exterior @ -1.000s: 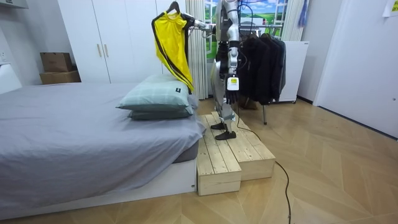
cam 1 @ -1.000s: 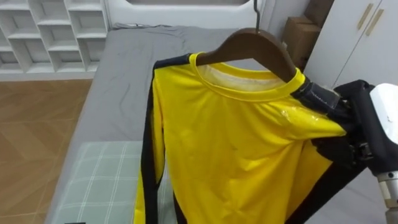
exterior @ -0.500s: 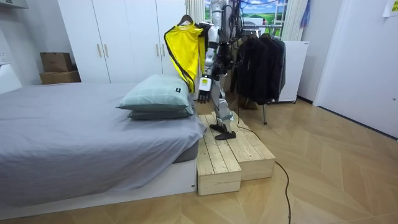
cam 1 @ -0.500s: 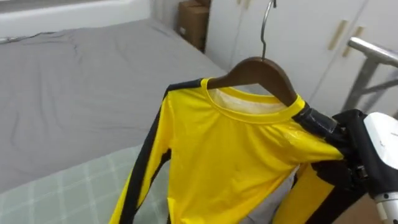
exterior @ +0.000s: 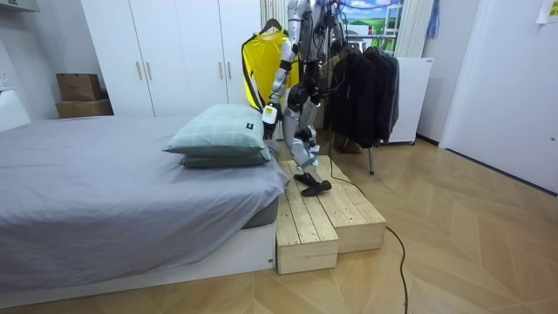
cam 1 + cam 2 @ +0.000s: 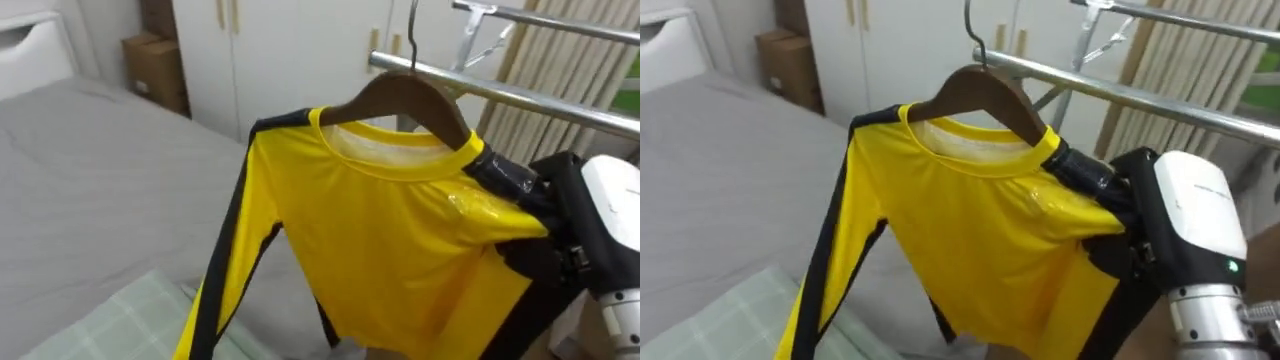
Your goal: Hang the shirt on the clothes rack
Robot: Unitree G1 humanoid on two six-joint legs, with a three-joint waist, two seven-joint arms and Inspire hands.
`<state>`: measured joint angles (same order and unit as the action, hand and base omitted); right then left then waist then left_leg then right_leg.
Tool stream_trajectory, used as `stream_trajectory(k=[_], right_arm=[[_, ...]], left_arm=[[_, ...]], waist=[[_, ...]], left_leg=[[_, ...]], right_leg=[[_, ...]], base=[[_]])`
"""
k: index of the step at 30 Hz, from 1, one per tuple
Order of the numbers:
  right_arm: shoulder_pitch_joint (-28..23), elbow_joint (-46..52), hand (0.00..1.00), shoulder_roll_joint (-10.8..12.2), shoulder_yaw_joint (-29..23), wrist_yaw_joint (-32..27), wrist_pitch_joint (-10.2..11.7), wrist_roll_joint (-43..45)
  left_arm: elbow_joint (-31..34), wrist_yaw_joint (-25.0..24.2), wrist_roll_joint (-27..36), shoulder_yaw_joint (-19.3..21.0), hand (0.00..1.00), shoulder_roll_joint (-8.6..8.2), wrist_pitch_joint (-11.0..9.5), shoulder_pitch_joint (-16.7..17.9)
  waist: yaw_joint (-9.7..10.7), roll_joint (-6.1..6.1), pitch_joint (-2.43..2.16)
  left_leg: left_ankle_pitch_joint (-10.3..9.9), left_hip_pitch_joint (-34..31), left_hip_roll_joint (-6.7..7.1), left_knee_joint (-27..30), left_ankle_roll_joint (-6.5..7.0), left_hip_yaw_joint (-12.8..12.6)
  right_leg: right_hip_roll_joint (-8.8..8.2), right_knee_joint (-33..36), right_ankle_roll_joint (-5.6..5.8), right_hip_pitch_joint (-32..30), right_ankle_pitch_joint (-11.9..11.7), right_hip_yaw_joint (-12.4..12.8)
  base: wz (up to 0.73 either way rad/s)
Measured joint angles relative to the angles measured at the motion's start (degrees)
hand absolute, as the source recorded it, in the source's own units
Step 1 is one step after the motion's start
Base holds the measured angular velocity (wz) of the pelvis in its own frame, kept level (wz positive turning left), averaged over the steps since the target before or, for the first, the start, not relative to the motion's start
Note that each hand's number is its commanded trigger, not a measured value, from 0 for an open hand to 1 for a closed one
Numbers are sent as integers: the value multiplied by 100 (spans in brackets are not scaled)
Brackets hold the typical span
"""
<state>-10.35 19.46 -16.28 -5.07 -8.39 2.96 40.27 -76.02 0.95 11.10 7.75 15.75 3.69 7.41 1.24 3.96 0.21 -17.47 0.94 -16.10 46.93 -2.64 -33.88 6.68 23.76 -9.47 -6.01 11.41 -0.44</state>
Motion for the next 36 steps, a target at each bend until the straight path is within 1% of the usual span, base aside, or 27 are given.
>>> stream_trajectory(k=[1,2,3,4,5,6,7,8,9,10,11,12,13,14,15,16,18,21,23,26,27,28,29,30,31,32,36], right_arm=[[13,-9,100,-4,85,-45,3,49],[22,-16,100,-13,149,-80,6,79],[18,-18,100,-17,236,-90,23,83],[20,-36,100,-27,308,-91,22,59],[17,-41,100,-27,346,-91,22,26],[15,-38,100,-20,401,-98,18,11],[16,-38,100,-29,405,-108,14,19],[16,-40,100,-47,401,-120,9,21],[16,-51,100,-78,383,-148,-6,37],[18,-78,100,-62,386,-150,-15,34],[18,-93,100,-38,393,-151,-14,42],[18,-152,100,45,393,-155,-10,54],[17,-233,100,64,387,-155,-12,55],[16,-270,100,57,376,-155,-23,55],[16,-307,100,53,361,-155,-97,52],[15,-318,100,63,364,-155,-168,50],[14,-320,100,82,375,-155,-198,46],[15,-313,100,161,390,-160,-354,45],[16,-311,100,163,392,-159,-423,40],[24,-299,100,163,394,-159,-437,40],[24,-293,100,163,392,-152,-438,45],[25,-275,100,163,384,-145,-439,52],[26,-274,100,164,386,-140,-439,52],[27,-267,100,168,391,-134,-439,89],[26,-232,100,186,393,-118,-444,173],[27,-217,100,196,396,-113,-444,230],[28,-188,100,205,478,-95,-540,249]], left_arm=[[-15,8,-33,-70,0,-20,98,48],[-21,16,-116,-142,0,-50,181,127],[-36,19,-307,-224,0,-161,341,256],[-62,24,-475,-237,0,-242,503,305],[-63,28,-521,-232,0,-258,577,318],[-69,10,-565,-228,0,-263,667,324],[-103,9,-574,-220,0,-281,689,324],[-128,9,-583,-217,0,-301,699,325],[-133,9,-685,-209,0,-361,738,324],[-132,6,-829,-233,0,-416,784,322],[-131,6,-862,-235,0,-429,803,306],[-131,6,-887,-238,0,-424,890,224],[-132,8,-889,-241,0,-437,938,139],[-131,9,-899,-241,0,-445,940,102],[-118,21,-939,-312,0,-454,940,18],[-116,80,-950,-385,0,-457,940,-74],[-95,148,-938,-465,0,-467,940,-150],[-94,291,-888,-650,0,-513,939,-236],[-96,317,-848,-754,0,-528,936,-302],[-97,319,-772,-840,0,-535,809,-339],[-114,319,-724,-838,0,-538,768,-314],[-157,319,-692,-837,0,-551,708,-295],[-165,319,-684,-834,0,-558,681,-271],[-203,319,-687,-789,0,-571,639,-255],[-246,319,-690,-771,0,-586,608,-246],[-255,319,-691,-753,0,-587,596,-233],[-258,306,-691,-586,0,-588,546,-101]], waist=[[-3,31,12],[2,17,12],[11,-1,11],[9,-23,8],[16,-22,13],[31,-34,28],[30,-81,59],[27,-116,71],[59,-177,89],[85,-217,75],[127,-221,74],[263,-173,67],[336,-124,46],[343,-112,45],[387,-107,45],[406,-109,46],[404,-124,53],[377,-121,52],[345,-117,51],[284,-117,50],[244,-119,50],[160,-128,56],[93,-125,55],[-137,-117,53],[-283,-122,52],[-319,-123,52],[-319,-120,40]], left_leg=[[-1,-114,55,-306,-38,253],[5,-179,119,-493,-49,467],[19,-326,298,-898,-69,1019],[35,-447,420,-1273,-93,1532],[40,-483,475,-1475,-97,1738],[98,-545,569,-1901,-137,2102],[177,-562,690,-2301,-154,2440],[242,-565,743,-2493,-152,2558],[353,-603,892,-2789,-103,2816],[523,-626,991,-2874,-124,3013],[611,-618,999,-2924,-174,3015],[719,-633,1026,-2991,-138,2946],[761,-624,1102,-3063,-120,2886],[782,-611,1123,-3065,-116,2859],[788,-617,1142,-3095,-99,2845],[804,-614,1157,-3156,-76,2835],[807,-595,1148,-3223,-63,2769],[794,-483,1154,-3358,-39,2600],[787,-431,1162,-3408,-26,2537],[781,-367,1161,-3465,0,2398],[780,-308,1157,-3548,2,2303],[773,-256,1147,-3604,10,2186],[769,-211,1144,-3647,13,2086],[730,-126,1138,-3689,12,1853],[677,-81,1129,-3678,-1,1698],[660,-63,1132,-3677,-5,1662],[641,46,1136,-3675,-4,1683]], right_leg=[[35,-8,2,-6,-34,303],[68,-12,12,-5,-56,476],[146,-72,61,-1,-104,845],[240,-145,135,0,-168,1190],[287,-182,142,1,-214,1360],[375,-248,150,-12,-302,1639],[465,-284,144,-13,-354,1873],[508,-291,150,-16,-372,1987],[593,-288,196,-50,-386,2188],[654,-272,265,-119,-390,2369],[673,-268,320,-146,-409,2407],[649,-243,372,-218,-418,2397],[602,-244,384,-268,-425,2391],[572,-280,394,-271,-434,2381],[544,-370,425,-259,-460,2410],[529,-458,459,-248,-481,2495],[529,-616,504,-214,-532,2609],[528,-632,495,-196,-543,2741],[533,-631,488,-187,-543,2820],[542,-656,482,-176,-534,2935],[543,-669,483,-179,-526,2959],[533,-684,483,-202,-524,2912],[500,-684,477,-238,-522,2729],[388,-676,440,-347,-511,2185],[299,-675,390,-405,-490,1744],[263,-677,367,-413,-475,1583],[262,-744,343,-178,-443,1706]], base=[[-122],[-140],[-153],[-157],[-157],[-148],[-143],[-122],[-100],[-86],[-49],[-24],[-16],[-16],[-11],[-12],[-24],[-26],[-20],[-24],[-36],[-47],[-74],[-86],[-79],[-33],[0]])
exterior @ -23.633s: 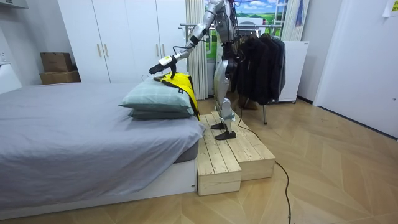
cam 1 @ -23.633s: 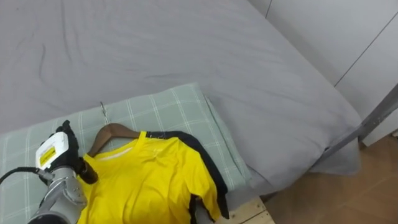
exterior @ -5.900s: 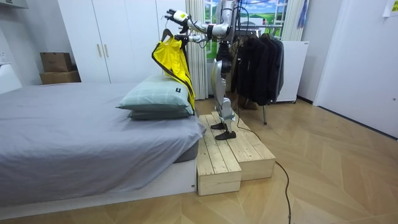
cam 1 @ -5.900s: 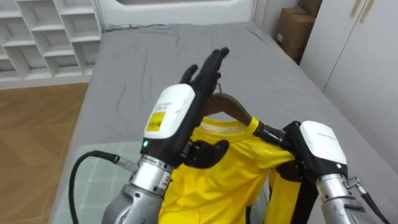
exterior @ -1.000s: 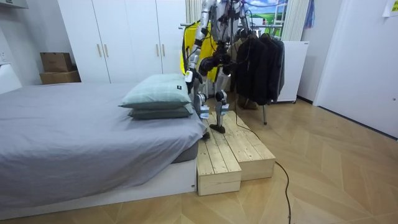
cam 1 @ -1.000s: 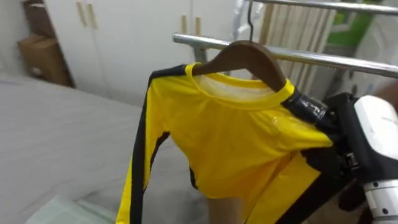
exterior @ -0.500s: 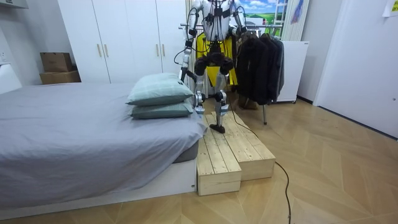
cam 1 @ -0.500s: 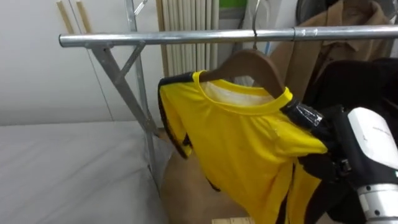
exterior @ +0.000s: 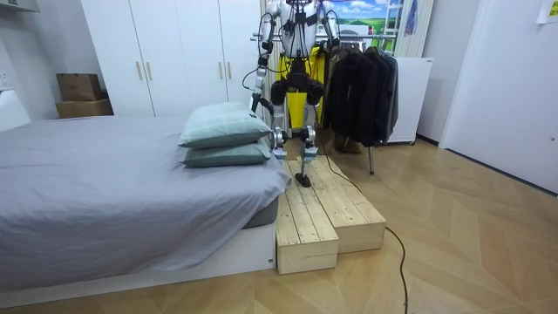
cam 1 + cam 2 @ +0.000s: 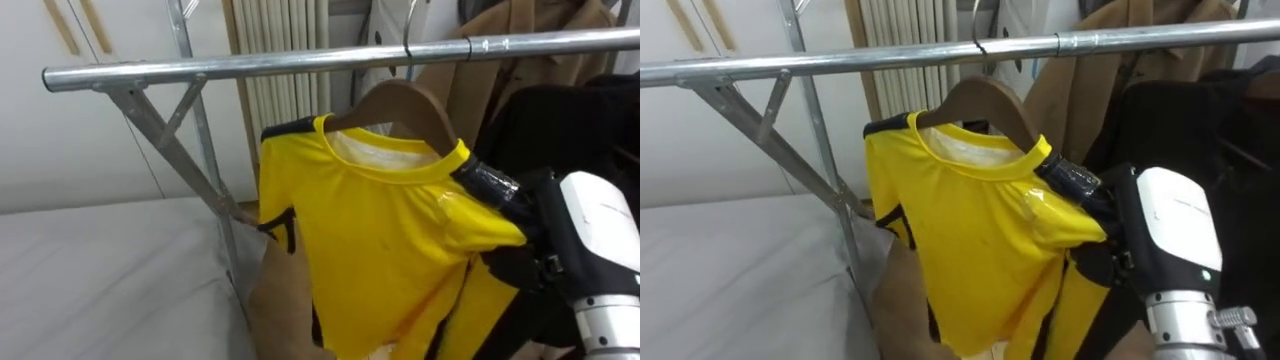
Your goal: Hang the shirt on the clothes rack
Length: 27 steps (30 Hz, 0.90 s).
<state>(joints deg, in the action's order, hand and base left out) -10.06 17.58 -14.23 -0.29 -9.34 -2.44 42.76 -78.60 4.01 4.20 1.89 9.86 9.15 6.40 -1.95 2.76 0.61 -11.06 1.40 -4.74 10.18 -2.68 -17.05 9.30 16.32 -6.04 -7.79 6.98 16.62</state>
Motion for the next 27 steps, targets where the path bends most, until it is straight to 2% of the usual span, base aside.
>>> stream_trajectory(k=[6,10,18,22,27], right_arm=[[31,166,100,-7,22,0,-6,-216],[309,232,100,-7,89,23,-8,-240],[341,366,100,-11,92,269,-5,-412],[342,380,100,-166,60,420,-1,-847],[388,457,100,-382,10,549,6,-1071]], left_arm=[[0,-14,-2,222,0,0,-8,57],[3,-12,-12,231,0,1,-7,32],[3,-11,-222,246,0,11,-8,17],[4,16,-275,256,0,13,-55,8],[7,17,-471,362,0,19,-98,11]], waist=[[27,111,-38],[133,181,-30],[188,254,-13],[178,265,-8],[123,271,-2]], left_leg=[[-5,41,8,-1,9,2],[-5,31,10,-1,9,72],[-5,30,15,3,9,205],[-5,39,16,4,9,295],[-5,60,15,4,9,307]], right_leg=[[-32,-175,-1,70,0,-25],[-27,-217,-1,95,2,0],[-49,-274,-3,177,-10,-76],[-77,-276,-13,194,-14,-196],[-71,-273,-21,200,-12,-214]], base=[[1],[4],[5],[11],[0]])
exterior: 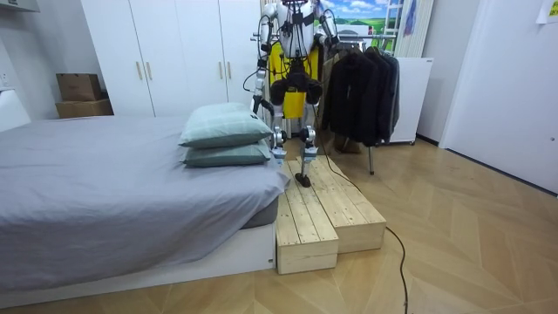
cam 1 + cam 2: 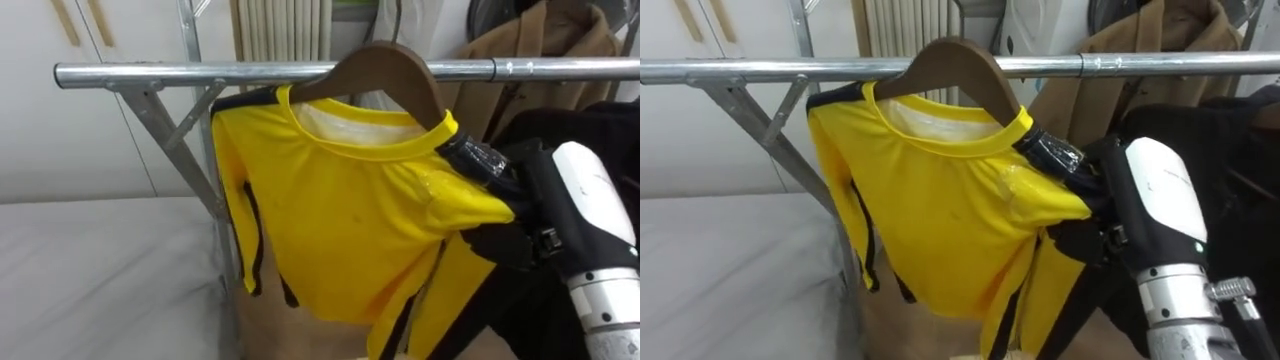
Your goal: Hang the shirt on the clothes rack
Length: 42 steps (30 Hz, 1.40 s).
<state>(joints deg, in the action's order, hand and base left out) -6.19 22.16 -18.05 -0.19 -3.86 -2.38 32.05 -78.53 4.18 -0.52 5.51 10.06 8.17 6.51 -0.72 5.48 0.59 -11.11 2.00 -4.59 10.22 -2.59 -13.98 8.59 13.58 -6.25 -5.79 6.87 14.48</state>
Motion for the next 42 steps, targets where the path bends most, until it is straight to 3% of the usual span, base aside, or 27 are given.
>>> stream_trajectory(k=[5,10,17,24,27,42], right_arm=[[310,48,100,-214,-1,238,-5,-11],[466,108,100,-221,-58,605,-22,-27],[496,21,100,-243,-131,783,-21,-63],[595,-685,100,-84,-77,779,-8,-282],[594,-814,100,29,-76,778,-9,-282],[593,-1349,100,16,72,754,-20,-745]], left_arm=[[42,0,-303,46,0,17,-47,-3],[43,-5,-417,45,0,48,-179,42],[42,-10,-476,41,0,60,-181,56],[49,-8,-474,-130,0,60,-194,-29],[60,-8,-475,-129,0,58,-195,-33],[85,-7,-473,-124,0,57,-193,-23]], waist=[[-87,42,21],[-118,90,21],[-149,91,22],[-296,35,61],[-290,21,53],[-321,-28,8]], left_leg=[[0,-13,-2,3,-1,84],[1,-7,-3,7,-3,166],[1,75,-9,23,-2,215],[2,122,-10,22,-3,240],[2,101,-7,22,-3,298],[7,166,-10,22,-12,385]], right_leg=[[21,9,-2,-10,3,20],[-8,-41,-21,44,-10,-114],[-25,-108,-45,202,-30,-215],[-44,-197,-44,290,-33,-256],[-55,-207,-44,290,-33,-339],[-71,-285,-61,422,-41,-443]], base=[[1],[8],[5],[5],[9],[4]])
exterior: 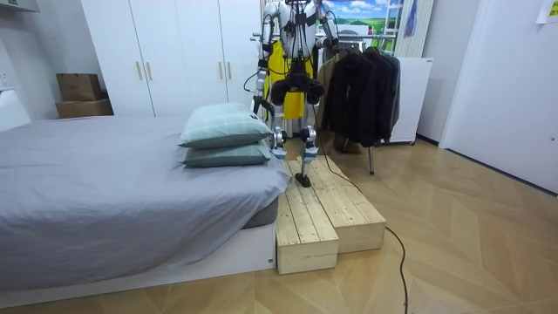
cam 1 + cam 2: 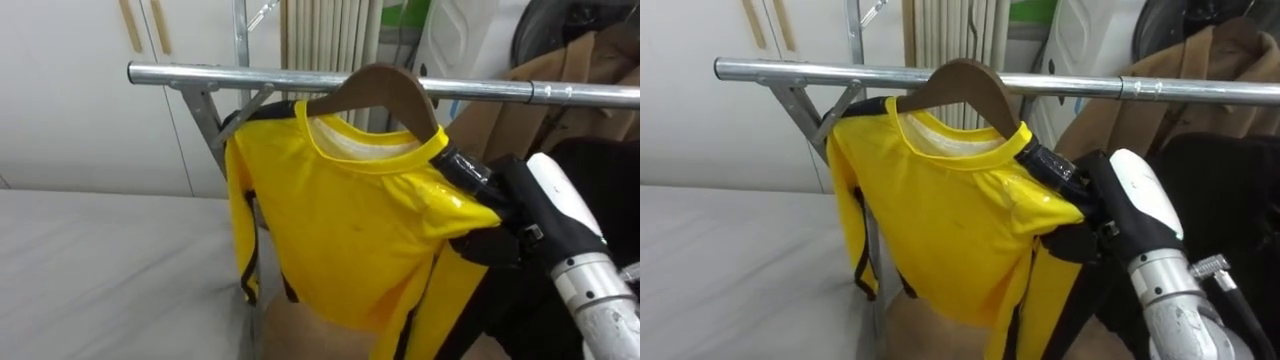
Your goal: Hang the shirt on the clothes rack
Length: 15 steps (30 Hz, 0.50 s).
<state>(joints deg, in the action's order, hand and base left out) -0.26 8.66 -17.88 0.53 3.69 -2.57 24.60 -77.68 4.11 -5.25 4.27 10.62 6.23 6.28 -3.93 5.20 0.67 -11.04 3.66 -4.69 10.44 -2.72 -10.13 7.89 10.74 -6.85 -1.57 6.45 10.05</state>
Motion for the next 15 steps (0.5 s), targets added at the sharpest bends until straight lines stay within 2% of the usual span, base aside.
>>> stream_trajectory(k=[5,9,15], right_arm=[[0,-150,100,9,78,1,1,-13],[14,-684,100,70,124,4,6,-71],[14,-1148,100,101,271,20,3,-74]], left_arm=[[49,0,-2,-2,0,0,2,-4],[71,0,-92,-4,0,0,1,-12],[120,0,-129,-20,0,-40,1,-14]], waist=[[-48,5,-4],[-123,11,-9],[-124,-35,8]], left_leg=[[0,1,3,1,0,23],[0,24,7,26,0,45],[0,-3,20,33,0,108]], right_leg=[[-2,4,0,2,0,6],[-13,-3,1,53,0,-27],[-33,-2,10,53,9,-65]], base=[[0],[5],[5]])
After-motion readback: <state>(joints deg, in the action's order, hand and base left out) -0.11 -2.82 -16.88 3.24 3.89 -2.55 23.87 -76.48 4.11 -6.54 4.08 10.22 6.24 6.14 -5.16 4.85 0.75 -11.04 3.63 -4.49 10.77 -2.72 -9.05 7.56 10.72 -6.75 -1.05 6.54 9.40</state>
